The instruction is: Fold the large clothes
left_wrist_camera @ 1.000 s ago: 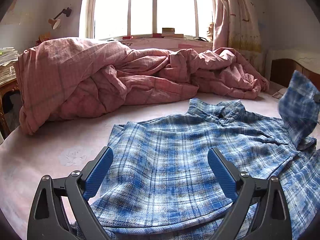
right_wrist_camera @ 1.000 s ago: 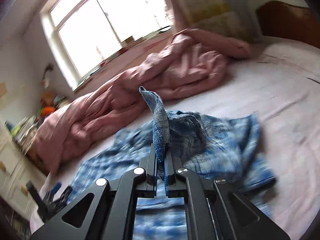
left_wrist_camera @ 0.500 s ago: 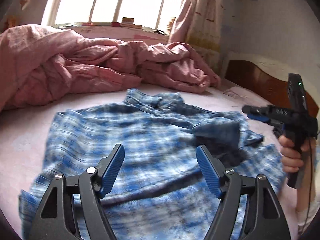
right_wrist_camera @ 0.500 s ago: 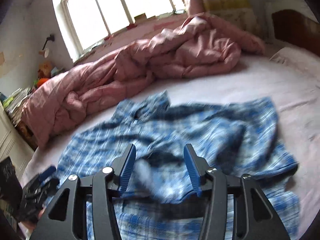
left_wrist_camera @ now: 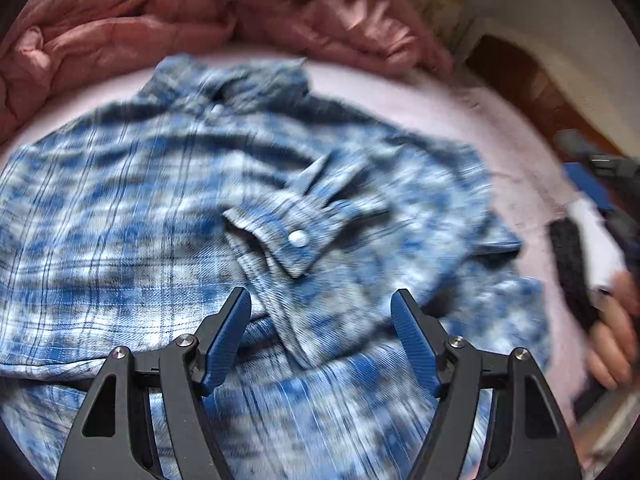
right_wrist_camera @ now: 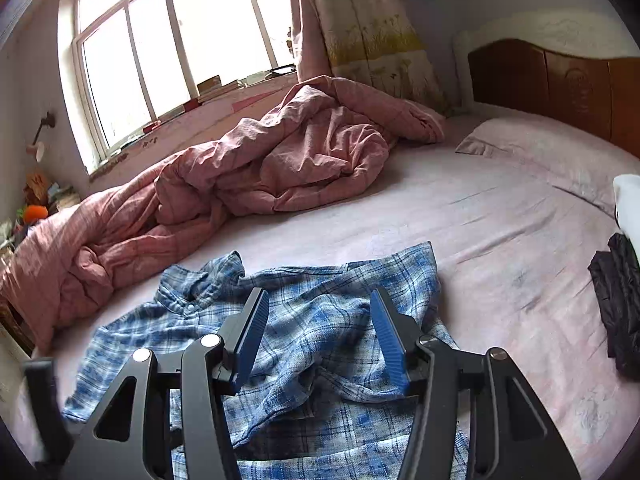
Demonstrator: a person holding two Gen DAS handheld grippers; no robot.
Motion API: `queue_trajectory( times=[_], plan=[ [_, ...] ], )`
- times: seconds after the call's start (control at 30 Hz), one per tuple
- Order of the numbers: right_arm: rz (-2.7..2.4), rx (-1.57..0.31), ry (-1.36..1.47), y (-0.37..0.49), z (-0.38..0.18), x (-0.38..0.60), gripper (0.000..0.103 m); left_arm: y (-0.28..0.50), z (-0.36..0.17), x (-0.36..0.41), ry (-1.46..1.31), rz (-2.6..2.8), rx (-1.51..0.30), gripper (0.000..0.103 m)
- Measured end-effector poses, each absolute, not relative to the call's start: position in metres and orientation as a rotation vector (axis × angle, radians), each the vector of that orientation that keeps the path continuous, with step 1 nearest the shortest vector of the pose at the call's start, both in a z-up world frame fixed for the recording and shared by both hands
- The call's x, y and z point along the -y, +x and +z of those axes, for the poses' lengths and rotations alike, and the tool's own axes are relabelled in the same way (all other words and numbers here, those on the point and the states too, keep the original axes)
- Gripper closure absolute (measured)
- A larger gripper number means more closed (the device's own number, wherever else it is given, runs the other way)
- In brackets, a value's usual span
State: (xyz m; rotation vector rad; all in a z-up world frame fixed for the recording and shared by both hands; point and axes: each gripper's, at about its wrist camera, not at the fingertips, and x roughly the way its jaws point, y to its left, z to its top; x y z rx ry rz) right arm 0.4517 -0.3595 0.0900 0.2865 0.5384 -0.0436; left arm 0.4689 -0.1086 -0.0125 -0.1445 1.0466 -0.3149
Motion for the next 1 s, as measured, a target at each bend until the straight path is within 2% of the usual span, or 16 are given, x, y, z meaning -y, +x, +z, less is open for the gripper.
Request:
queue_trajectory(
  times=[0.03,0.13,0.2,0.23,0.27,0.33,0.5,0.6,0.7,1.0],
  plan=[
    [-0.045,-0.536,0.292,0.452,0.091,0.362,0.047,0.474,-0.020,0.112,-0.142,-0.284,-1.063,0.038],
    [-0.063,-0.530,0.277,0.451,0.091,0.367,0.047,0.479,-0.032,0.110,-0.163,-0.270,-1.043,0.042],
    [-0.077,-0.532,0.267,0.451,0.090,0.367,0.047,0.476,-0.031,0.109,-0.174,-0.332,-1.001,0.062],
    [-0.080,-0.537,0.266,0.451,0.088,0.367,0.047,0.474,-0.030,0.109,-0.171,-0.383,-0.977,0.085],
    [-0.078,-0.542,0.267,0.453,0.087,0.367,0.047,0.472,-0.029,0.110,-0.155,-0.425,-0.957,0.095],
    [-0.086,-0.554,0.268,0.456,0.084,0.369,0.047,0.468,-0.020,0.109,-0.103,-0.432,-0.918,0.099],
    [-0.121,-0.570,0.258,0.460,0.080,0.372,0.047,0.460,0.011,0.094,-0.105,-0.382,-0.771,0.100],
    [-0.146,-0.557,0.251,0.457,0.081,0.374,0.047,0.454,0.035,0.084,0.033,-0.225,-0.637,0.100],
    [-0.165,-0.556,0.236,0.457,0.080,0.373,0.041,0.453,0.043,0.073,0.170,-0.067,-0.564,0.100],
    [-0.175,-0.637,0.196,0.474,0.060,0.361,0.041,0.484,0.023,0.033,0.230,0.183,-0.610,0.100]
  ],
)
